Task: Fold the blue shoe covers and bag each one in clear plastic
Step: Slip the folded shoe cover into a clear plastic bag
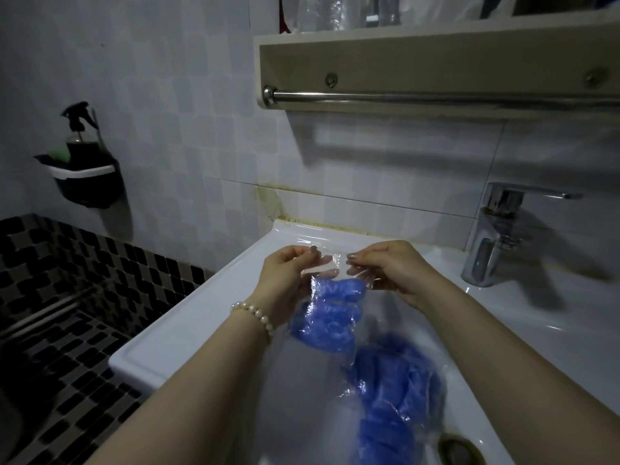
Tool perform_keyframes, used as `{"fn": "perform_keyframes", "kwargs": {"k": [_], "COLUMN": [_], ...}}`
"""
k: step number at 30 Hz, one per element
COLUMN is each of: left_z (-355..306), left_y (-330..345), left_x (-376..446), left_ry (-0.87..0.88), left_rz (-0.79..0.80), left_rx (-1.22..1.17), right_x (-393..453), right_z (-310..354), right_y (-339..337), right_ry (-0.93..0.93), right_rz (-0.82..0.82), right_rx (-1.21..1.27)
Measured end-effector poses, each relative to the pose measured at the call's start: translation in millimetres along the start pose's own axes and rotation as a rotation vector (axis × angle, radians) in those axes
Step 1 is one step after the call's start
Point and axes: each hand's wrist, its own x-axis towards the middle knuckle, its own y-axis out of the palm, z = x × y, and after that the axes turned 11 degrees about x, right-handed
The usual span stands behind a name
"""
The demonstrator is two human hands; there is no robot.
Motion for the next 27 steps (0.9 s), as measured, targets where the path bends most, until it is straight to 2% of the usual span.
{"fn": "perform_keyframes", "kwargs": {"k": [11, 19, 27], "left_z": [2.2, 8.2, 7.2], "left_y": [3.4, 14.3, 21.7], "left_x": [-1.1, -7.8, -11.1], "left_ry": [0.022, 0.1, 0.145], "left_rz": [0.043, 0.117, 0.068], "left_rx": [0.102, 0.336, 0.307], "right_x": [-1.5, -5.6, -2.1], "right_z": [7.2, 6.5, 2.0], "right_y": [-8.0, 1.5, 11.4], "right_ry": [0.003, -0.06, -0.18], "right_rz": [0.074, 0.145, 0.147], "right_rx": [-0.17, -0.286, -0.441]}}
